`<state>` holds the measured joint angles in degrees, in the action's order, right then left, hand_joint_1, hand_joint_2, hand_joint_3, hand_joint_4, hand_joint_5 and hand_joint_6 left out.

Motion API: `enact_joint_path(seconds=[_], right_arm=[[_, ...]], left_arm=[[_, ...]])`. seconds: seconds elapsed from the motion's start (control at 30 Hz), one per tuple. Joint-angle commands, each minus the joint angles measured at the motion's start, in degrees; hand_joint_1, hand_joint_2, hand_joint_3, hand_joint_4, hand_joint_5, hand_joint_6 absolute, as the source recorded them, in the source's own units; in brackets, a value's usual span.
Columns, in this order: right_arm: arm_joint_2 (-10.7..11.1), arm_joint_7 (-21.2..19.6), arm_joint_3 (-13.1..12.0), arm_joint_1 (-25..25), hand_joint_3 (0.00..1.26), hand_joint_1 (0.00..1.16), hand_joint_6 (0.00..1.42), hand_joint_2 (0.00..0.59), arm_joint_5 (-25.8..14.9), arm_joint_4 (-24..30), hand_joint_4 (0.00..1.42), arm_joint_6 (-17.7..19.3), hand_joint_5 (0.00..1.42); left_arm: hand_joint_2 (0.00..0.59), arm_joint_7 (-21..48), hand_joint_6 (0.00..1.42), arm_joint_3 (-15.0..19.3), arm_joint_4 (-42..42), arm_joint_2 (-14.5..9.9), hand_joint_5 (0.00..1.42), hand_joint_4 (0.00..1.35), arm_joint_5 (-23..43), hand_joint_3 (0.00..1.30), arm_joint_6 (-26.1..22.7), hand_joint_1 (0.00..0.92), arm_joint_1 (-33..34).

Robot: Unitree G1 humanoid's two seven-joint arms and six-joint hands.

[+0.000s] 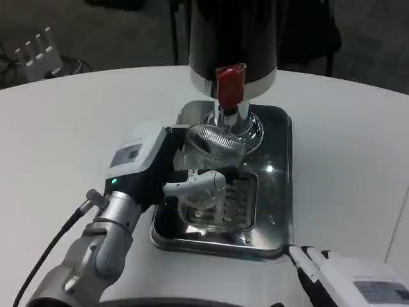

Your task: Grasp the cup under the faucet to collect the drink, then remove the cup.

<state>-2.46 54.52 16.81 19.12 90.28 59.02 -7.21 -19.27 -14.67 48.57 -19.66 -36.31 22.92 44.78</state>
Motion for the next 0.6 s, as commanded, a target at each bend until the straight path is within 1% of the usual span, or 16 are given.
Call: enact_joint_path(seconds=[0.03,0.07,0.13,0.23,0.3,0.33,0.4,0.43,0.53,0.6], right_arm=[[-4.0,0.4,0.3,1.1,0.01,0.09,0.0,0.49,-0.4,1.0,0.0,0.1,0.0],[-4.0,0.5,0.3,1.0,0.01,0.09,0.0,0.49,-0.4,1.0,0.0,0.1,0.0],[-4.0,0.9,0.2,0.8,0.01,0.09,0.0,0.49,-0.5,1.0,0.0,0.0,0.0],[-4.0,1.1,0.2,0.6,0.02,0.09,0.0,0.49,-0.5,1.0,0.0,0.2,0.0],[-3.9,1.3,0.3,0.6,0.02,0.09,0.0,0.49,-0.5,1.0,0.0,0.2,0.0],[-3.9,1.4,0.3,0.5,0.02,0.09,0.0,0.49,-0.6,1.0,0.0,0.2,0.0],[-3.9,1.6,0.4,0.4,0.02,0.09,0.0,0.49,-0.6,1.0,0.0,0.3,0.0],[-4.0,1.6,0.5,0.4,0.02,0.09,0.0,0.49,-0.6,1.0,0.0,0.3,0.0],[-4.0,1.7,0.5,0.5,0.03,0.09,0.0,0.49,-0.7,1.0,0.0,0.2,0.0],[-4.1,1.7,0.5,0.6,0.03,0.09,0.0,0.49,-0.7,1.0,0.0,0.2,0.0]], left_arm=[[0.197,0.9,1.32,-1.0,1.3,0.0,1.06,0.81,0.6,0.74,0.3,0.358,0.9],[0.195,1.2,1.29,-1.0,1.3,-0.1,1.03,0.77,0.8,0.69,0.5,0.344,0.9],[0.19,1.5,1.25,-1.2,1.2,-0.2,0.98,0.71,1.1,0.65,0.7,0.324,0.9],[0.175,2.1,1.11,-1.3,1.0,-0.5,0.84,0.58,1.5,0.57,0.7,0.294,0.8],[0.164,2.7,0.99,-1.3,1.1,-0.8,0.73,0.52,2.0,0.53,0.8,0.272,0.6],[0.161,2.9,0.89,-1.4,1.1,-1.0,0.64,0.45,2.2,0.5,0.8,0.254,0.6],[0.155,3.2,0.77,-1.4,0.9,-1.3,0.54,0.4,2.4,0.46,0.8,0.236,0.5],[0.149,3.2,0.71,-1.5,0.7,-1.5,0.5,0.37,2.4,0.45,0.7,0.231,0.5],[0.144,3.6,0.6,-1.5,0.4,-1.8,0.42,0.3,2.7,0.43,0.8,0.21,0.4],[0.14,3.8,0.55,-1.4,0.1,-1.8,0.39,0.29,2.9,0.42,1.1,0.196,0.2]])
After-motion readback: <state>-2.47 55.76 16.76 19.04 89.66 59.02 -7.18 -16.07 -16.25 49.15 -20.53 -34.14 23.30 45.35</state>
